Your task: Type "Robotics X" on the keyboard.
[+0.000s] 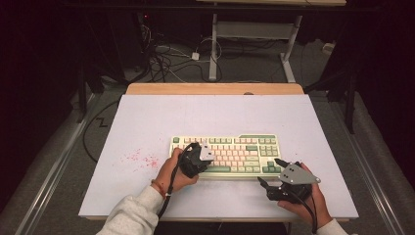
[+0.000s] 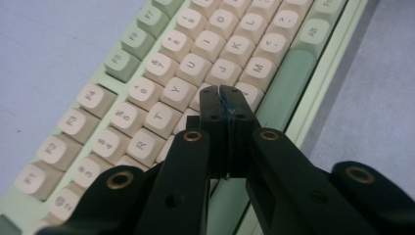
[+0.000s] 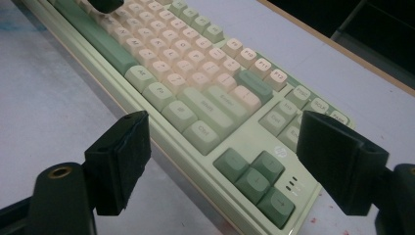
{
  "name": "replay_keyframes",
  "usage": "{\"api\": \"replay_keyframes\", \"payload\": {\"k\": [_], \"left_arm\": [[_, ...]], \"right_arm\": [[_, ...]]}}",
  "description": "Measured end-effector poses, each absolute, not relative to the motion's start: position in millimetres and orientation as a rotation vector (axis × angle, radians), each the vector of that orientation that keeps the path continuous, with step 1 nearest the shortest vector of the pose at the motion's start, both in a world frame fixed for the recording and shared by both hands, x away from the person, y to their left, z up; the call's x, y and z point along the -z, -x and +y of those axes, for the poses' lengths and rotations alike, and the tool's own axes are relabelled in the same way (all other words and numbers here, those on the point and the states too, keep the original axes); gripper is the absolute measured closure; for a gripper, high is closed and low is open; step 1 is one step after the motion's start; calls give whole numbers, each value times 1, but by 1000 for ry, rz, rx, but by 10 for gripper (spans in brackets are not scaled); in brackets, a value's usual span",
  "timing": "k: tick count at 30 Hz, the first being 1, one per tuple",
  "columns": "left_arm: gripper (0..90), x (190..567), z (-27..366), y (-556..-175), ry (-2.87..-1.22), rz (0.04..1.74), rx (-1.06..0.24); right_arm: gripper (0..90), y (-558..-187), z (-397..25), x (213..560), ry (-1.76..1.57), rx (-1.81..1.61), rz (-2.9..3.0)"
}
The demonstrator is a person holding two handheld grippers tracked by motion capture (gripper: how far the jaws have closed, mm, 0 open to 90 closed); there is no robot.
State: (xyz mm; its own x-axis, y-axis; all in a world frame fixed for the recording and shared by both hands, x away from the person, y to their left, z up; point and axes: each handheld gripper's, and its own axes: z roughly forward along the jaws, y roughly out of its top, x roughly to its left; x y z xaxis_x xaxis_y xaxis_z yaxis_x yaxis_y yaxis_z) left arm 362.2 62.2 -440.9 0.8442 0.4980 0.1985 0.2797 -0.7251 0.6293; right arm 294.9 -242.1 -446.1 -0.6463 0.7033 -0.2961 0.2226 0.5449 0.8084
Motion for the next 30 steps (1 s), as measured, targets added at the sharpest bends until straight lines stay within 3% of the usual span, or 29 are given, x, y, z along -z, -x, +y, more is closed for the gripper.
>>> {"api": "replay_keyframes", "payload": {"k": [9,13,16,17,19,21,23,29,30], "left_arm": [[806,432,78,-358,-2366,563,-532],[739,429,85,-356,-2338,572,-552],[655,428,89,-354,-2319,578,-588],[587,428,90,-353,-2314,569,-590],[561,429,93,-351,-2299,584,-617],[428,429,94,-350,-2290,595,-639],[411,430,97,-347,-2280,580,-654],[219,431,105,-341,-2232,573,-676],[219,431,106,-340,-2232,576,-683]], "right_arm": [[218,-296,-245,446,-756,-1016,2157],[218,-297,-245,446,-758,-1013,2157],[218,-296,-244,446,-757,-1013,2157],[217,-297,-245,445,-754,-1014,2156],[217,-296,-245,445,-760,-1016,2154],[217,-296,-245,445,-756,-1015,2151],[218,-296,-245,445,-757,-1015,2150],[220,-296,-246,444,-759,-1022,2150],[220,-296,-246,444,-759,-1022,2150]]}}
